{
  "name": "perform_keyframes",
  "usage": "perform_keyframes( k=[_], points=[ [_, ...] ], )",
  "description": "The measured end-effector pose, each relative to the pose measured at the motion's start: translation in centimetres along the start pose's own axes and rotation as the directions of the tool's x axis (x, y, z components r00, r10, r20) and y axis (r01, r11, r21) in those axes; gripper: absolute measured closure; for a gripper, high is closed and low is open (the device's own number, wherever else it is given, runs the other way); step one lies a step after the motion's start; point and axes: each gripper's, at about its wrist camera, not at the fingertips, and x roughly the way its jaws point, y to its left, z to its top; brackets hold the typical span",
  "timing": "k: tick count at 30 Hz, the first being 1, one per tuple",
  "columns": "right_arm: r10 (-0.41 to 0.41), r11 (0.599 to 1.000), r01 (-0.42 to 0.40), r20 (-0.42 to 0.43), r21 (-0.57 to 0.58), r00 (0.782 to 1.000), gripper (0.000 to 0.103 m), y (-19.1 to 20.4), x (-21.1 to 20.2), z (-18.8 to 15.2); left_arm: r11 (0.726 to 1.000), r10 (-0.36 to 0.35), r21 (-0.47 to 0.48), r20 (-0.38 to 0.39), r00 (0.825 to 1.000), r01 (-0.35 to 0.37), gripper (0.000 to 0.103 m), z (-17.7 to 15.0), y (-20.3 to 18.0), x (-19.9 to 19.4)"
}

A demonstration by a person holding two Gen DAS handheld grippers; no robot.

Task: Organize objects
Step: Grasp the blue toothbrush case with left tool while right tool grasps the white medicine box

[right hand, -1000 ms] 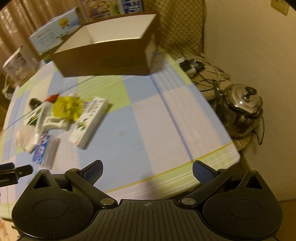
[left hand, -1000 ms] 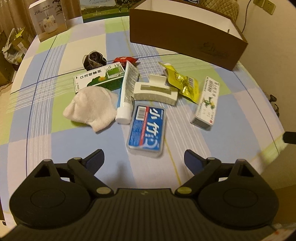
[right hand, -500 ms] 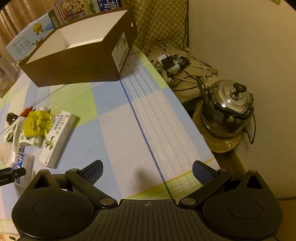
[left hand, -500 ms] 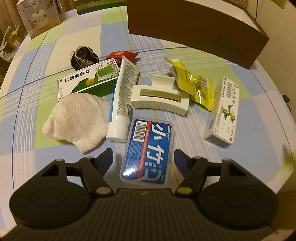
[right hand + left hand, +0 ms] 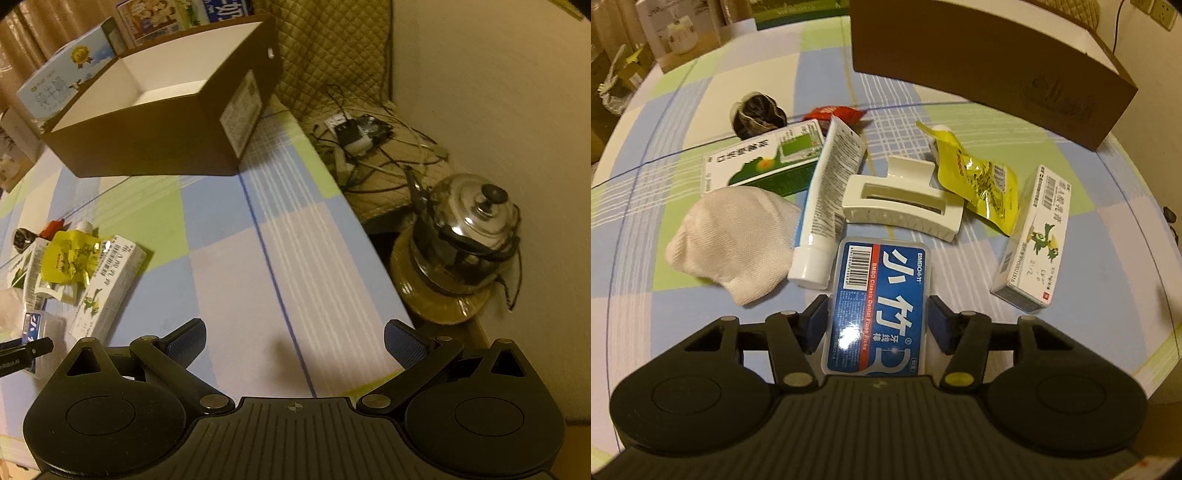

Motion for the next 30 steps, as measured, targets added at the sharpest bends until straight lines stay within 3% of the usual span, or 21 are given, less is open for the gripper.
perform_keyframes(
  k=[5,14,21,27,30],
  points=[
    [0.071,0.997,-0.072,-0.011,-0.034,0.997,0.005,2.3,1.3,0.6,0.999,0.01,-0.053,0.02,1.0,-0.009,0.051,-0.7,0.9,-2.1],
    [0.191,0.975,-0.194,-0.034,-0.111,0.981,0.014,10.8,4.3,1.4,0.994,0.053,-0.096,0.074,0.996,-0.046,0.051,0.4,4.6,-5.5],
    [0.153,0.986,-0.157,-0.062,-0.062,0.986,0.023,15.2,7.4,1.9,0.997,0.038,-0.072,0.086,0.996,-0.032,0.051,2.7,7.6,-5.5],
    [0.124,0.992,-0.123,-0.082,0.023,0.989,0.028,16.2,9.5,2.0,0.999,-0.003,-0.039,0.081,0.997,0.006,0.051,4.4,9.9,-5.2],
    [0.105,0.994,-0.104,-0.083,0.024,0.991,0.039,16.7,10.1,2.0,1.0,-0.026,-0.016,0.074,0.997,0.027,0.051,5.0,10.6,-4.8]
  ],
)
